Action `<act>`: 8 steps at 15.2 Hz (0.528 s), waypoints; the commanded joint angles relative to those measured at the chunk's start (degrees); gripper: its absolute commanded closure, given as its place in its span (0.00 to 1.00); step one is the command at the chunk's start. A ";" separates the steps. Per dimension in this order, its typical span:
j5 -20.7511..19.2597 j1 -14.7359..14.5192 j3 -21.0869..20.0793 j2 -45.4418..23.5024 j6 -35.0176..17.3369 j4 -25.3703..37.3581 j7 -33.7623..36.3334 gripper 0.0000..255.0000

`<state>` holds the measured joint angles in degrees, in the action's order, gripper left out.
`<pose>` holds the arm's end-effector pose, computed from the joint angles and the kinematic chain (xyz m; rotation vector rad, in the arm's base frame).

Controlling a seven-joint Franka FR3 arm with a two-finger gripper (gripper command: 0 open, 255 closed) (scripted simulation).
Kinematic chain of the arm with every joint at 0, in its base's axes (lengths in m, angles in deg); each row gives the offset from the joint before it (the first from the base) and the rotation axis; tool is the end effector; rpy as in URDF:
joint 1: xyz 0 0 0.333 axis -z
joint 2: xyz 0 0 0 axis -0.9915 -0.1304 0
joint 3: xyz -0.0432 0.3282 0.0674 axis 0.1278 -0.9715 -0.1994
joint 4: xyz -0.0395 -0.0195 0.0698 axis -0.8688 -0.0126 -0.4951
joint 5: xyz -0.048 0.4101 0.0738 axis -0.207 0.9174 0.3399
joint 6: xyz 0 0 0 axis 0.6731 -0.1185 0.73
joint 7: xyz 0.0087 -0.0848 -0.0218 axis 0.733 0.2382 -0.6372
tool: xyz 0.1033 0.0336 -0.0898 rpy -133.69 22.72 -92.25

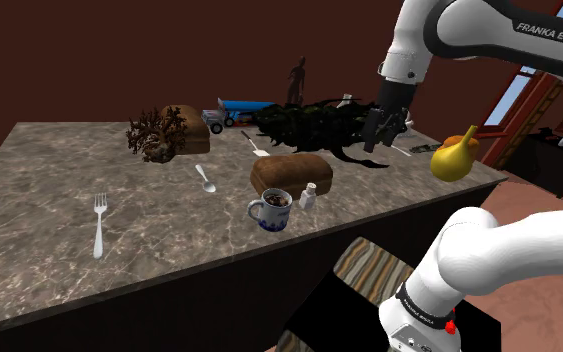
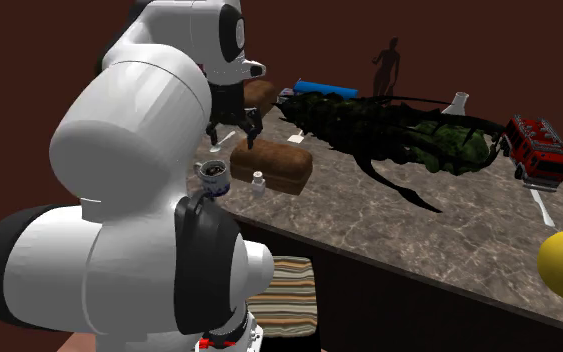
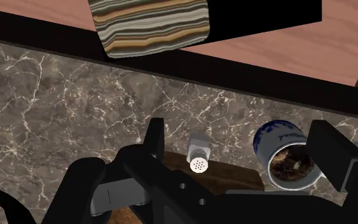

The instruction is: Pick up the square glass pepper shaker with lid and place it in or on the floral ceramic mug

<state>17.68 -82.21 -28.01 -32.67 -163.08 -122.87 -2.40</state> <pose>0.2958 -0.0213 0.5844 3.1223 -0.2999 -0.1407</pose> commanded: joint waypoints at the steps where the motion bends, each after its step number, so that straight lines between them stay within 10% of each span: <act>1: 0.00 0.00 0.00 0.00 0.00 0.00 0.00 0.00; 8: 0.19 0.89 1.34 -11.26 -11.66 -2.66 1.13 0.00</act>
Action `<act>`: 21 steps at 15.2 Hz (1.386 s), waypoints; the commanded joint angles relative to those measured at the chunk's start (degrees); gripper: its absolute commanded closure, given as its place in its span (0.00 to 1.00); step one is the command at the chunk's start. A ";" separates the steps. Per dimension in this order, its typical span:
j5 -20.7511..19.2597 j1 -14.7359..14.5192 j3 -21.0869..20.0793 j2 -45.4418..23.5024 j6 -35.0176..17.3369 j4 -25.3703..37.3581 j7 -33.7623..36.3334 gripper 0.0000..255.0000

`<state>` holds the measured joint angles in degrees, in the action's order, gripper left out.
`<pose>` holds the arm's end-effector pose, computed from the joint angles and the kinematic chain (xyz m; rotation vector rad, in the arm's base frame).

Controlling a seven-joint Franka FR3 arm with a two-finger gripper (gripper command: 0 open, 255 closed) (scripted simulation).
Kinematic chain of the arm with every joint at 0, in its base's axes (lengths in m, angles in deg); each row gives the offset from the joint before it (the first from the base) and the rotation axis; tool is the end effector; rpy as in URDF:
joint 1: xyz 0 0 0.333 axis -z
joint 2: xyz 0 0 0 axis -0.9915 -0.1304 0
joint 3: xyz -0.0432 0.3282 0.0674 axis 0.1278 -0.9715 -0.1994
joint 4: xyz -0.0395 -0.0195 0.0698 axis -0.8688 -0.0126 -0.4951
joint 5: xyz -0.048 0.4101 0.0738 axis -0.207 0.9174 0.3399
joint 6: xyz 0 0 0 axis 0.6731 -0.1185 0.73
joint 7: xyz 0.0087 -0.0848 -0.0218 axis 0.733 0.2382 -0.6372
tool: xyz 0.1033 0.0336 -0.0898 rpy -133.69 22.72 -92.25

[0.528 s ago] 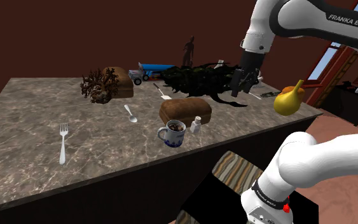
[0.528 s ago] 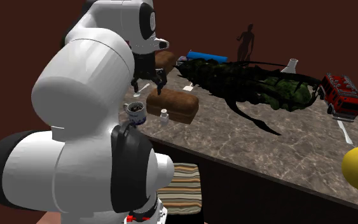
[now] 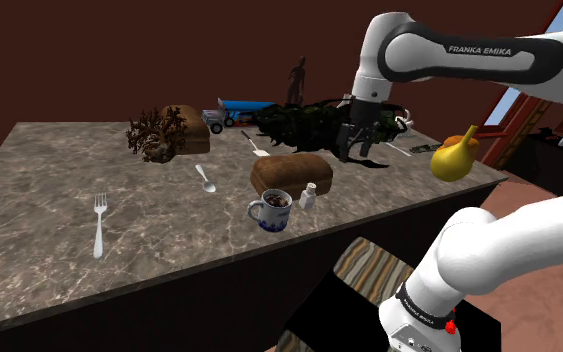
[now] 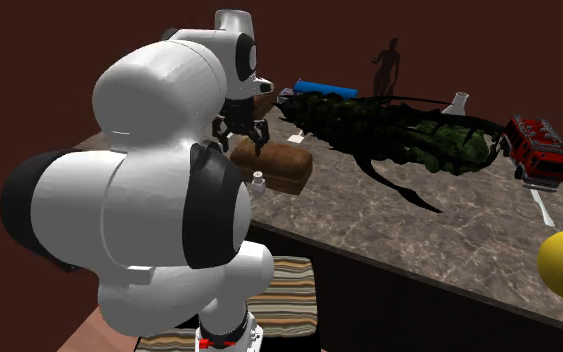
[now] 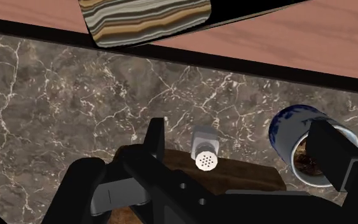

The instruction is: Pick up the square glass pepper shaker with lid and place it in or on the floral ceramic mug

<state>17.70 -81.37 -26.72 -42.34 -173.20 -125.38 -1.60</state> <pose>0.3546 -0.0358 0.5204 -3.1076 0.3697 0.1981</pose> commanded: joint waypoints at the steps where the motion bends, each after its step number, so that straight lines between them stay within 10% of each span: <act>1: 0.22 0.15 0.26 -3.43 -3.14 -0.23 0.46 0.00; 15: 3.00 1.37 3.07 -32.97 -21.44 6.37 0.92 0.00; 21: 3.33 1.38 3.05 -34.75 -25.66 3.81 0.75 0.00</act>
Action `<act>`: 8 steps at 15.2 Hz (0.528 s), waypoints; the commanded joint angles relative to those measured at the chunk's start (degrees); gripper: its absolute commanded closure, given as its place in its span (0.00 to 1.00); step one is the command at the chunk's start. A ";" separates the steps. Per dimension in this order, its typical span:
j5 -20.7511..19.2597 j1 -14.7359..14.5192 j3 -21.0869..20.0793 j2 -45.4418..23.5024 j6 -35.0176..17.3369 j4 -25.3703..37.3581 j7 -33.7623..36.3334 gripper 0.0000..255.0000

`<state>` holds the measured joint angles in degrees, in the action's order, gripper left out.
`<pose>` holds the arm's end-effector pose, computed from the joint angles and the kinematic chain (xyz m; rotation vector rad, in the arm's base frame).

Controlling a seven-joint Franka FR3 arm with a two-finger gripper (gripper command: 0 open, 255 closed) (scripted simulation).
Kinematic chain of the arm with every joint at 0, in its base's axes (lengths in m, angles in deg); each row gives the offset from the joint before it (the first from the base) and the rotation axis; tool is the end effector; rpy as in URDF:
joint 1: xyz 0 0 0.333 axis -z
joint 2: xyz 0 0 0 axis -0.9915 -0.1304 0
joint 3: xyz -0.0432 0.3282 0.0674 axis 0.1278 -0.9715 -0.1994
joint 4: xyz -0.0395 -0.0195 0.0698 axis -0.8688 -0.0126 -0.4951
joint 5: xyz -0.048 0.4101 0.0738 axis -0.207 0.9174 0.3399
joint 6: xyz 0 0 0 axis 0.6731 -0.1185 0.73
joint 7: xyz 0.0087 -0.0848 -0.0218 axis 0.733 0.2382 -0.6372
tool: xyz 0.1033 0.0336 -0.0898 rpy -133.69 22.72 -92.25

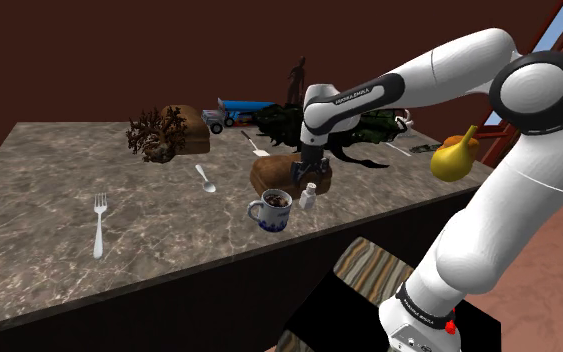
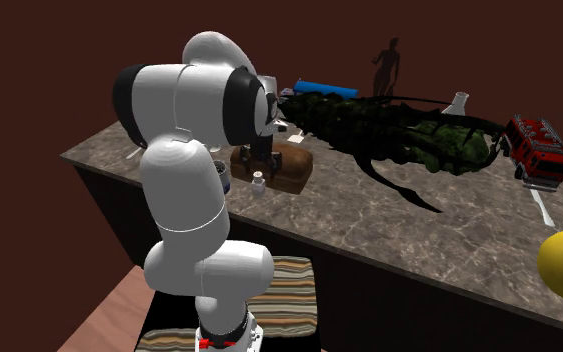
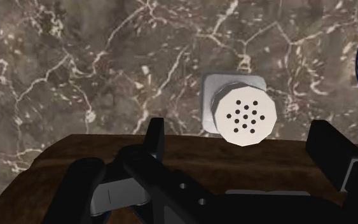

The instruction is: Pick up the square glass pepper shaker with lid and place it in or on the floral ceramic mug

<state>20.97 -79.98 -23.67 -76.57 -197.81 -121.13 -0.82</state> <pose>0.4921 -0.0769 0.3222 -3.0444 0.5565 0.3409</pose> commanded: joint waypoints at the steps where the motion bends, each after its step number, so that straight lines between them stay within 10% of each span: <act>1: 0.12 -0.02 -0.01 -0.78 -1.85 -0.98 -0.06 0.00; 8: 0.21 -0.04 -0.03 -1.22 -3.10 -1.81 -0.12 0.00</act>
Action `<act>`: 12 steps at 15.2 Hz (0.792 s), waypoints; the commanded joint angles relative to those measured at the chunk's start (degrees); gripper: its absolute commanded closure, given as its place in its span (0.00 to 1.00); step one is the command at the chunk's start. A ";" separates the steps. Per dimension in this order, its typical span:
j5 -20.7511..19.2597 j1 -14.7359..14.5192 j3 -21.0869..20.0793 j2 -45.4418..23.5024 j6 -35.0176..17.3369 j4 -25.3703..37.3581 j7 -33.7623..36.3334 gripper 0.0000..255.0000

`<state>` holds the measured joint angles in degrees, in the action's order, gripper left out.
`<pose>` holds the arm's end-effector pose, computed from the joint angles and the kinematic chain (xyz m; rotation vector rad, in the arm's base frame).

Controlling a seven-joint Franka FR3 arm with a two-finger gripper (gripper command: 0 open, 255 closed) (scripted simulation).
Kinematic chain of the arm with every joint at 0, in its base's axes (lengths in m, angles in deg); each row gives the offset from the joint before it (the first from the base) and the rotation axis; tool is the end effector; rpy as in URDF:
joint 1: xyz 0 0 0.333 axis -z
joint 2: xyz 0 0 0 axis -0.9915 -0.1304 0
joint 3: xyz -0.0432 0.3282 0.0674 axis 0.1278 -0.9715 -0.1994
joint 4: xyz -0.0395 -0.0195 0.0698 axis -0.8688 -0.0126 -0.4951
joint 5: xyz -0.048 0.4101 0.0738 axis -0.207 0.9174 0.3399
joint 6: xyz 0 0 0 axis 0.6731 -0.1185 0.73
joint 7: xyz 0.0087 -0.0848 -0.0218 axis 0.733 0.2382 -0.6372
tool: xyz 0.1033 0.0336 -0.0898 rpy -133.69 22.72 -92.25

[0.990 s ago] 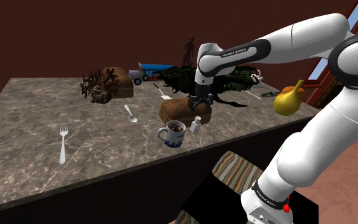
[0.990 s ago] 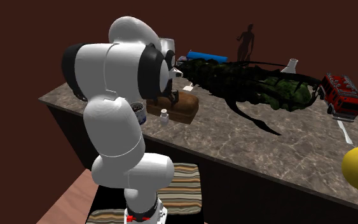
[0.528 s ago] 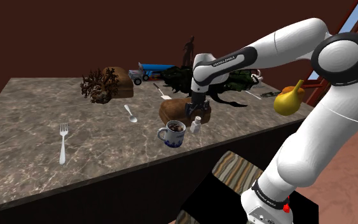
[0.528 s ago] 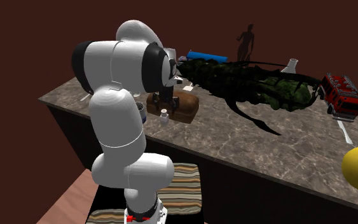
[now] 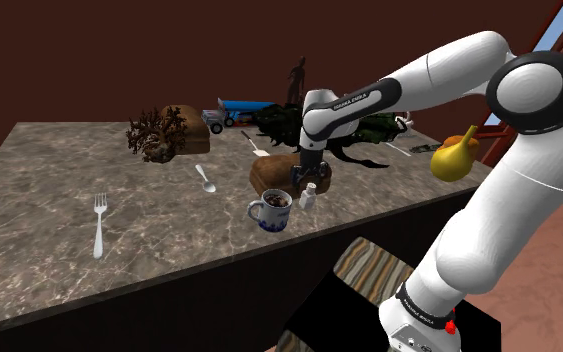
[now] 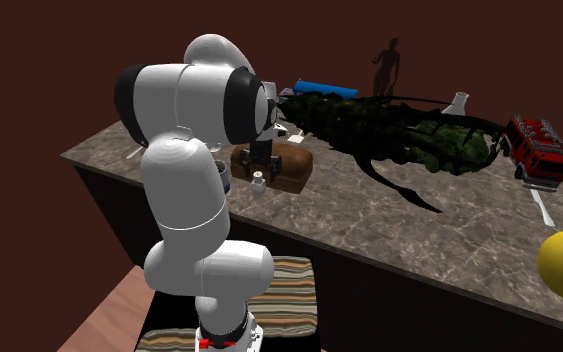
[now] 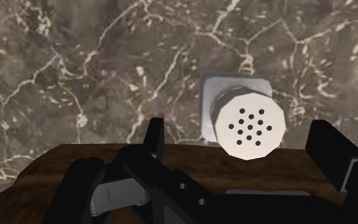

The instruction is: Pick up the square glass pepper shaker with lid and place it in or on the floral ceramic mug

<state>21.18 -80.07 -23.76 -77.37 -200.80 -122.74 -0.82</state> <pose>0.4902 -0.0750 0.3063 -3.0457 0.5575 0.3251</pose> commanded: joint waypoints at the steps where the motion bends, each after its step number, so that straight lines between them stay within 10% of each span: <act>1: 0.00 0.06 0.06 -0.42 -0.12 -0.20 -0.12 0.00; 2: 0.00 0.06 0.06 -0.42 -0.12 -0.20 -0.12 0.00; 3: -0.01 0.07 0.07 -0.46 -0.04 -0.09 -0.14 1.00; 12: -0.01 0.04 0.07 -0.42 -0.12 -0.20 -0.12 1.00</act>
<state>21.07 -79.89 -23.54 -77.22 -200.63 -122.88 -0.87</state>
